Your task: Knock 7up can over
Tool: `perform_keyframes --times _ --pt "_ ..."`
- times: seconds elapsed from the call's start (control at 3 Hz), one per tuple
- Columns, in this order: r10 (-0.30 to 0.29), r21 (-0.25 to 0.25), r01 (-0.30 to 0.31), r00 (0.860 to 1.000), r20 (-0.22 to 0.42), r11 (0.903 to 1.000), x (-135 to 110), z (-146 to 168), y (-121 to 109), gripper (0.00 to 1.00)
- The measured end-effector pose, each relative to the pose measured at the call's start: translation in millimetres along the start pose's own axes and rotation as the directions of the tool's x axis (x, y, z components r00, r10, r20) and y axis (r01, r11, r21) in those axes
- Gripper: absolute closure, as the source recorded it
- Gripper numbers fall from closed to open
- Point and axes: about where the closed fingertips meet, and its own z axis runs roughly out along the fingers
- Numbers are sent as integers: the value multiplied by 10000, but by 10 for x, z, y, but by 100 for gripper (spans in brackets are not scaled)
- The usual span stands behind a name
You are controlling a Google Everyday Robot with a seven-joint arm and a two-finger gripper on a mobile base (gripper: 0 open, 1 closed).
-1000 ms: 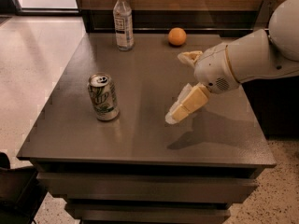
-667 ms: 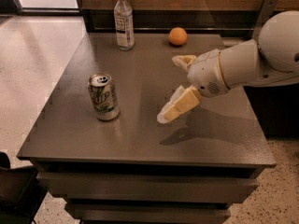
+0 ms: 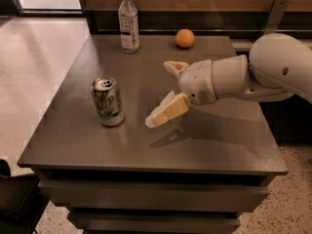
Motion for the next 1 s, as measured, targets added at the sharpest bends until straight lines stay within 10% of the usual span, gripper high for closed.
perform_keyframes --times 1.0 --pt "227 -342 -186 9919 1252 9992 -156 512 148 0"
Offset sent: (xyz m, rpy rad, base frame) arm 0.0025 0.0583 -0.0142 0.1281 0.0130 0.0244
